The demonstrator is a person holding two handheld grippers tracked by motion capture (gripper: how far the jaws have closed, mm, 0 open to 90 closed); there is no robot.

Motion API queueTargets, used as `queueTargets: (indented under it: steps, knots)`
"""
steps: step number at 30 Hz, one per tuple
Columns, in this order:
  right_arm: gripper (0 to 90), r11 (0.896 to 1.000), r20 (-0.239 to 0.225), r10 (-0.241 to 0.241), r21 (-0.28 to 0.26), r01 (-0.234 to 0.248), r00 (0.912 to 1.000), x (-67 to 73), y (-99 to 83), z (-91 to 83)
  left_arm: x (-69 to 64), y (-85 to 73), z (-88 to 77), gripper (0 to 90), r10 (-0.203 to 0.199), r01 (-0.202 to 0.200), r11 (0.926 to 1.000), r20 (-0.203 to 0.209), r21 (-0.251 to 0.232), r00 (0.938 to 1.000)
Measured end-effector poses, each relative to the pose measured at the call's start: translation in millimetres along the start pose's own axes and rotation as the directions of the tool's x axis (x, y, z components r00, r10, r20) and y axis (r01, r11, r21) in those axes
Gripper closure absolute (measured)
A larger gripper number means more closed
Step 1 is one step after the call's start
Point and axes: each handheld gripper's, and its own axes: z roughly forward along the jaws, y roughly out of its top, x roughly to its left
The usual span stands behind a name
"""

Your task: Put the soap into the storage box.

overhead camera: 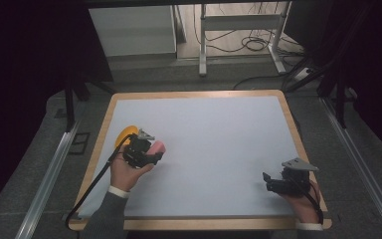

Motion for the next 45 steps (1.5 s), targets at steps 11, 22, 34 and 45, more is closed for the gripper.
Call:
queueTargets:
  steps: [11, 22, 34, 45]
  knots:
    - [8.1, 1.0, 0.002, -0.002, 0.003, 0.002, 1.0, 0.4, -0.1, 0.4, 5.3, -0.9, -7.4, 59.9, -0.007, 0.007, 0.9998, -0.015, -0.018, 0.9999]
    - [8.1, 1.0, 0.001, 0.0, 0.004, 0.0, 1.0, 0.0, -0.4, 0.9, 11.7, -0.1, -14.1, 59.9, -0.013, 0.012, 0.9995, -0.023, -0.028, 0.9997]
    - [8.1, 1.0, 0.004, 0.002, 0.005, -0.002, 1.0, -0.3, -0.6, 1.1, 20.9, 1.8, -22.5, 59.9, -0.037, 0.035, 0.9986, -0.049, -0.041, 0.9981]
    - [8.1, 1.0, 0.005, -0.001, 0.005, 0.001, 1.0, 0.4, -0.1, 0.4, 30.5, 1.8, -30.7, 59.9, -0.056, 0.053, 0.9969, -0.063, -0.059, 0.9964]
